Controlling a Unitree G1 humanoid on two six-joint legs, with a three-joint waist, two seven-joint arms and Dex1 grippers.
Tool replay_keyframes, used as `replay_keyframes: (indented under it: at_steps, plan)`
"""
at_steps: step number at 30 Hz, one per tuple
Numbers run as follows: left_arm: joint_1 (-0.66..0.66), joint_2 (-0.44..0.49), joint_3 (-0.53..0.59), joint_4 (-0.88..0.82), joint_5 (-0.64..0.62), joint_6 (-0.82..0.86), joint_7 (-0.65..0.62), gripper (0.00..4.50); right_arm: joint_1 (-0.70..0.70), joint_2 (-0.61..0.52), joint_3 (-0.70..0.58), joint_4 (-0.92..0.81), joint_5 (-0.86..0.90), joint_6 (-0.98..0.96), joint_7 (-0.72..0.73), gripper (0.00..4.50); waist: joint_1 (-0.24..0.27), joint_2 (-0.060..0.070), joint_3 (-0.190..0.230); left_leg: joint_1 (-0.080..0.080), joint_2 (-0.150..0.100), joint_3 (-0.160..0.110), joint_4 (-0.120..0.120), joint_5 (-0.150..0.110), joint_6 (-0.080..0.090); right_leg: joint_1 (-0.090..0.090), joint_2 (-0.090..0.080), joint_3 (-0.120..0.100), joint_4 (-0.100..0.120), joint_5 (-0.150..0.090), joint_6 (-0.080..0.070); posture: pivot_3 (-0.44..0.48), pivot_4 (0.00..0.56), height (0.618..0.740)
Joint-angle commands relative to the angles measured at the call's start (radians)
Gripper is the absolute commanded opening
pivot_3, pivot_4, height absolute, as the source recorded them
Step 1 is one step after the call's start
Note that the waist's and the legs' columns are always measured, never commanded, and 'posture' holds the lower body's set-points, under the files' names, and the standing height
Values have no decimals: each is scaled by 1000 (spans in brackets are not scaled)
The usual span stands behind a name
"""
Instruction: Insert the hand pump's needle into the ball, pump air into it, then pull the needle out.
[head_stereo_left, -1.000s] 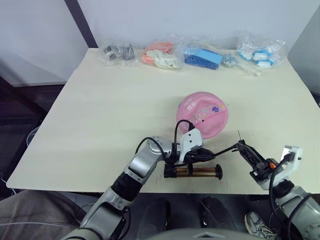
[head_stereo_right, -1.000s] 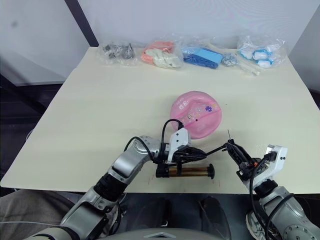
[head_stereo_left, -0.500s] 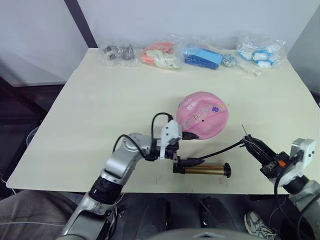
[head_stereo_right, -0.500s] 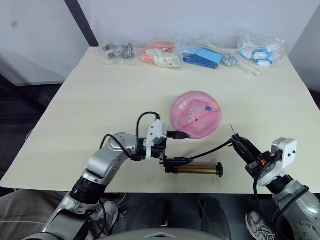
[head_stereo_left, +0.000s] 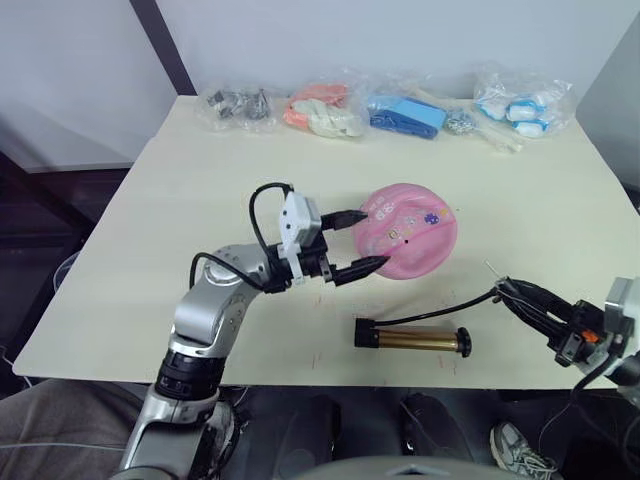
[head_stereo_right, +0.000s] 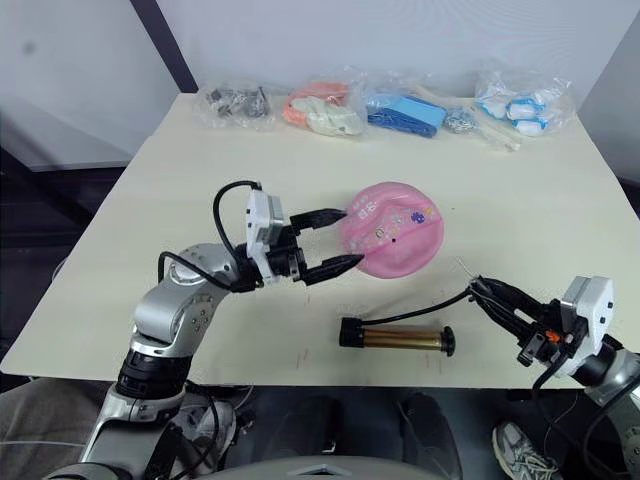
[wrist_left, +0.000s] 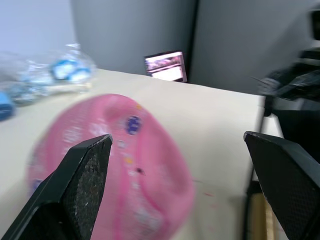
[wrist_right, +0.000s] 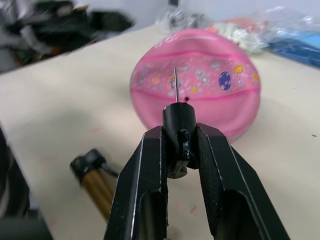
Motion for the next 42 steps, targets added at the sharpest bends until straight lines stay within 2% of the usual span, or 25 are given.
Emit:
replay_keyframes:
  at_steps: [1,11,21,22,23,25,26,31,32,36,42]
  plan:
    - [-68,-29,-7,17,28,32,88,4485,-21,-15,-52,6,4,-15,24,323,-1,0,0,0,0,0,0,0,0,0,0,0,0,0,0,0,150,736]
    - [-223,-74,-99,169,148,128,202,4485,3,16,-53,11,-22,-51,52,323,-1,-1,0,0,0,0,0,0,0,0,0,0,0,0,0,0,150,736]
    - [-253,-93,-119,219,195,149,224,4485,12,38,-52,6,-40,-66,42,323,-1,0,0,0,0,0,0,0,0,0,0,0,0,0,0,0,150,736]
    - [-253,-92,-120,222,200,146,225,3991,13,39,-51,3,-41,-66,40,323,-1,-1,0,0,0,0,0,0,0,0,0,0,0,0,0,0,150,736]
    - [-253,-94,-120,224,204,144,224,3749,12,40,-49,2,-42,-65,38,323,-1,0,0,0,0,0,0,0,0,0,0,0,0,0,0,0,150,736]
    - [-255,-98,-122,232,216,136,229,2936,8,39,-45,0,-45,-61,33,323,-1,0,0,0,0,0,0,0,0,0,0,0,0,0,0,0,150,736]
    - [-256,-101,-123,236,222,132,231,2295,5,38,-43,0,-46,-59,30,323,-1,-1,0,0,0,0,0,0,0,0,0,0,0,0,0,0,150,736]
    - [-253,-104,-133,238,245,115,233,212,0,23,-28,-19,-46,-19,4,323,-3,-1,1,0,0,0,0,0,0,0,0,0,0,0,0,0,150,736]
    - [-250,-104,-135,237,253,105,236,43,-2,18,-22,-33,-38,8,-13,323,-3,-1,0,0,0,0,0,0,0,0,0,0,0,0,0,0,150,736]
    - [-244,-114,-127,236,265,88,250,43,-22,-8,0,-94,-3,119,-80,323,-3,-1,1,0,0,0,0,0,0,0,0,0,1,0,0,0,150,736]
    - [-229,-115,-155,228,304,41,251,43,-136,-94,43,-180,90,391,-256,323,-1,-1,1,0,0,-1,0,0,0,0,0,0,0,0,0,0,150,736]
